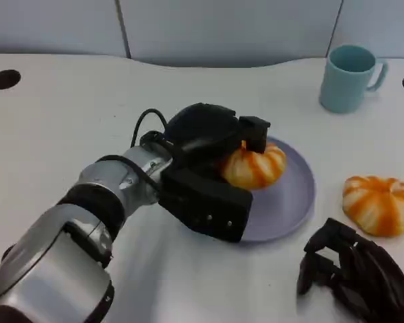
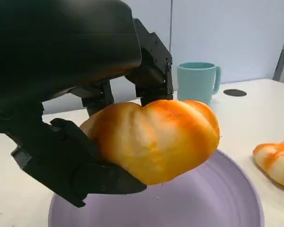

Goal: Grasp the bread from the table and place it into the plate.

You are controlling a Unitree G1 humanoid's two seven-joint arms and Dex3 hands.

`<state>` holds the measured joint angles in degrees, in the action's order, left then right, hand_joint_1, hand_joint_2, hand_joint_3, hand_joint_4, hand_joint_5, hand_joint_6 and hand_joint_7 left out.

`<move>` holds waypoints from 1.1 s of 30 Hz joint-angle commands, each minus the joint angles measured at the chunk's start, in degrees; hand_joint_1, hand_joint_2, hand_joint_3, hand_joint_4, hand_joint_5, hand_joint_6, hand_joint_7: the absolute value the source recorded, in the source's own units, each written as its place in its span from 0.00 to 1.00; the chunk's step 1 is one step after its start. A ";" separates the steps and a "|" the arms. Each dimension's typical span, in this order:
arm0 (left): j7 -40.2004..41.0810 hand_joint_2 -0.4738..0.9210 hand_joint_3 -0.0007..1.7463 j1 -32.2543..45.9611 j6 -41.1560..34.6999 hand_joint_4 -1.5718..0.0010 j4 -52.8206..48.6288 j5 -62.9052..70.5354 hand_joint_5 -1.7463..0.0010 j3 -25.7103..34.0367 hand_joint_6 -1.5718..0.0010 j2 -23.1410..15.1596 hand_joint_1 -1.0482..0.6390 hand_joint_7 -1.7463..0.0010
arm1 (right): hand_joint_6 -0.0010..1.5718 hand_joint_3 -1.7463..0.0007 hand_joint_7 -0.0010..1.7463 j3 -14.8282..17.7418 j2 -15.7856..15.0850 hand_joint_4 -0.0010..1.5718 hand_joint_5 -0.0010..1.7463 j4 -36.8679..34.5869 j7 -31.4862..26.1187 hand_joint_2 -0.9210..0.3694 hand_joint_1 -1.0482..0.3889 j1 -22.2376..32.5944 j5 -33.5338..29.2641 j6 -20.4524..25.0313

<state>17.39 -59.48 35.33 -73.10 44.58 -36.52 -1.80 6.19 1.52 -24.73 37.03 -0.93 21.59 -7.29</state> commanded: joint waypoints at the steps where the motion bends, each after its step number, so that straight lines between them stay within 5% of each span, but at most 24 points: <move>1: -2.63 0.85 0.44 -0.17 -1.98 0.51 -0.30 -0.94 0.16 0.52 0.55 0.47 0.45 0.28 | 0.38 0.80 0.81 0.26 -0.57 0.39 1.00 0.70 0.11 0.00 0.33 0.96 0.31 -0.33; 3: -4.61 0.91 0.25 -0.15 -2.16 0.59 -0.22 -1.63 0.30 0.88 0.58 0.51 0.41 0.55 | 0.38 0.81 0.80 0.22 -0.57 0.39 0.99 0.86 -0.06 0.00 0.33 1.08 0.22 -0.30; 6: -5.78 0.98 0.10 -0.14 -2.55 0.65 0.01 -1.57 0.35 0.93 0.62 0.44 0.38 0.70 | 0.38 0.81 0.80 0.20 -0.53 0.40 0.99 1.04 -0.27 0.00 0.32 1.19 0.14 -0.27; 8: -6.81 1.00 0.08 -0.42 -3.19 0.65 0.15 -1.06 0.36 0.57 0.62 0.35 0.38 0.73 | 0.38 0.82 0.80 0.24 -0.52 0.40 0.99 0.88 0.04 0.00 0.32 1.09 0.31 -0.38; 10: -8.29 1.00 0.14 -0.76 -3.79 0.77 0.39 -0.74 0.57 0.27 0.71 0.23 0.24 0.83 | 0.38 0.81 0.81 0.19 -0.56 0.40 1.00 0.88 -0.02 0.00 0.33 1.05 0.11 -0.63; 12: -10.15 1.00 0.17 -0.98 -4.15 0.82 0.60 -1.15 0.65 0.50 0.75 0.23 0.18 0.87 | 0.38 0.81 0.81 0.23 -0.56 0.40 1.00 0.76 0.02 0.00 0.32 0.93 0.14 -0.68; 21: -12.33 1.00 0.21 -1.31 -5.19 0.97 2.08 -1.26 0.63 0.65 0.76 0.08 0.11 0.89 | 0.38 0.80 0.81 0.17 -0.66 0.40 1.00 1.07 -0.16 0.00 0.33 1.03 0.05 -0.45; 33: -12.99 1.00 0.22 0.13 -2.41 0.98 4.17 -5.01 0.57 4.22 0.73 -2.50 0.12 0.89 | 0.38 0.81 0.81 0.23 -0.84 0.39 1.00 1.45 -0.76 0.00 0.33 0.97 0.06 0.14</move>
<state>5.72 -59.58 31.85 -69.93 41.63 -33.95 -2.64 6.15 1.52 -24.07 36.61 -0.22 21.62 -7.15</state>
